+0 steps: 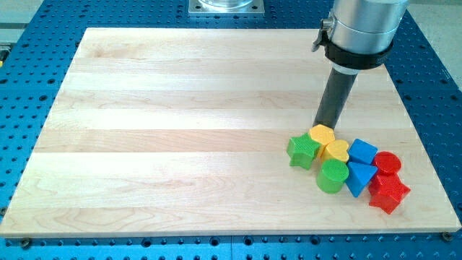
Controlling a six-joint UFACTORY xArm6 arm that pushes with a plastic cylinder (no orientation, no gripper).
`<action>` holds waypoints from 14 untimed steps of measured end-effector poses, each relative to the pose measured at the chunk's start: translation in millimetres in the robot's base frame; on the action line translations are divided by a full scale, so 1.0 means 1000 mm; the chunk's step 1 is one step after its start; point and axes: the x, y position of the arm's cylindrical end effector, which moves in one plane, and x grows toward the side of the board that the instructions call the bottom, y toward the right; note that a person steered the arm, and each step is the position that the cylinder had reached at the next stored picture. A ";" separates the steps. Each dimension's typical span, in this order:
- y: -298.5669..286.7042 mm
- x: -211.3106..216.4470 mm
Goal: Push the heart to the top center of the board
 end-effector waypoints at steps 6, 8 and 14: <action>0.139 0.106; 0.048 0.117; -0.077 -0.003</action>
